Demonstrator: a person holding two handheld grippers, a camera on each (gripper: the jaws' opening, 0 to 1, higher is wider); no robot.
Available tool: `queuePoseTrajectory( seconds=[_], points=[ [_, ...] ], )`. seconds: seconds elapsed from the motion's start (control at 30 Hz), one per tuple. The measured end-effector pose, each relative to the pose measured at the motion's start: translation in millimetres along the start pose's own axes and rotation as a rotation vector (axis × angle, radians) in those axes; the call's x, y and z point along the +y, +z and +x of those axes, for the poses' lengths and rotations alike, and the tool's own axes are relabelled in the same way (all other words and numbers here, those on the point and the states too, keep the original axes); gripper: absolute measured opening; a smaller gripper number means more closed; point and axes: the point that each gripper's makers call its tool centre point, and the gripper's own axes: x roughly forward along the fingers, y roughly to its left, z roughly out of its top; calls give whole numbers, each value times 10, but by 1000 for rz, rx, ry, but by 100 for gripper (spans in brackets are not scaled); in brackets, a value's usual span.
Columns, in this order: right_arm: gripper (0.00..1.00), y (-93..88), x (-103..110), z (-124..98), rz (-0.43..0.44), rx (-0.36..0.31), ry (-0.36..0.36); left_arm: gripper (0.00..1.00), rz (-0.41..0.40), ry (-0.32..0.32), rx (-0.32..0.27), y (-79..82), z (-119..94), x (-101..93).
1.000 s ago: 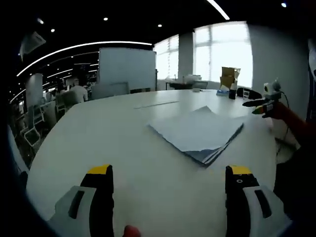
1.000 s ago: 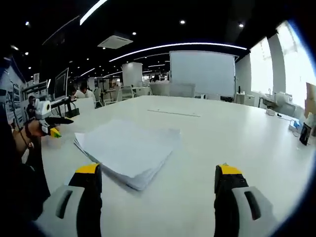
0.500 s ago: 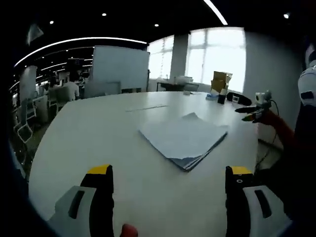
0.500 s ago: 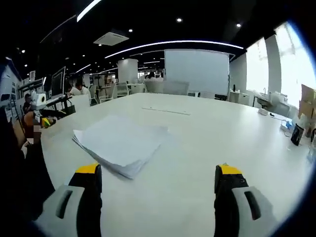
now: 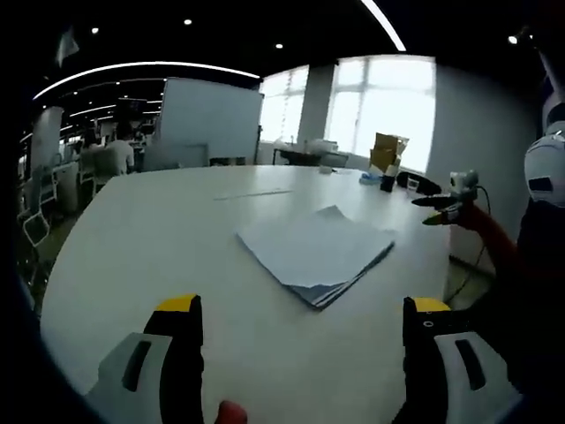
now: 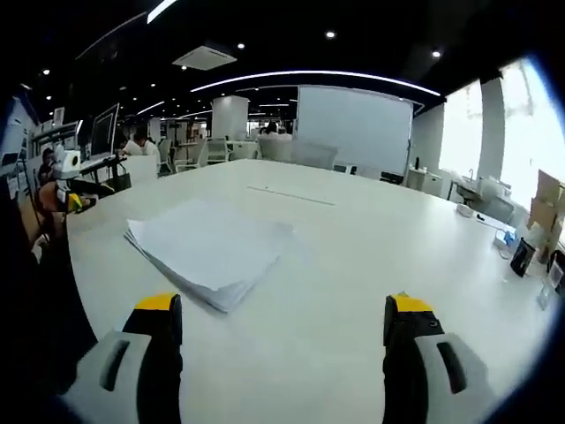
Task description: Organize the stack of printing papers by aligning and flattening the scattered papers on the table
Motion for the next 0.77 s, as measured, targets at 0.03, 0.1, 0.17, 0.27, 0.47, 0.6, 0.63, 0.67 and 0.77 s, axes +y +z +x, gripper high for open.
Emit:
queuePoseTrajectory(
  seconds=[0.03,0.1,0.17,0.27,0.47,0.6,0.63,0.67,0.77],
  points=[
    [90,1,1,2,1,0,0,97,-1,-2,-1,1,0,-5],
    [90,5,2,10,3,-1,0,97,-2,-2,0,5,3,-6],
    [90,20,11,15,1,-7,1,97,5,2,-3,17,-6,-5],
    [90,27,21,17,4,-9,5,97,4,2,-6,24,-15,-10],
    [90,43,14,17,5,-15,1,97,7,6,-10,28,-26,-4],
    [90,38,14,30,1,-12,0,97,4,-1,-14,37,-25,-19],
    [90,35,12,32,0,-9,-1,97,2,-3,-15,40,-28,-20],
    [90,34,10,32,-2,-8,-3,97,1,-3,-18,45,-31,-20],
    [90,41,9,33,-2,-10,-4,97,1,-1,-20,51,-36,-11]
  ],
)
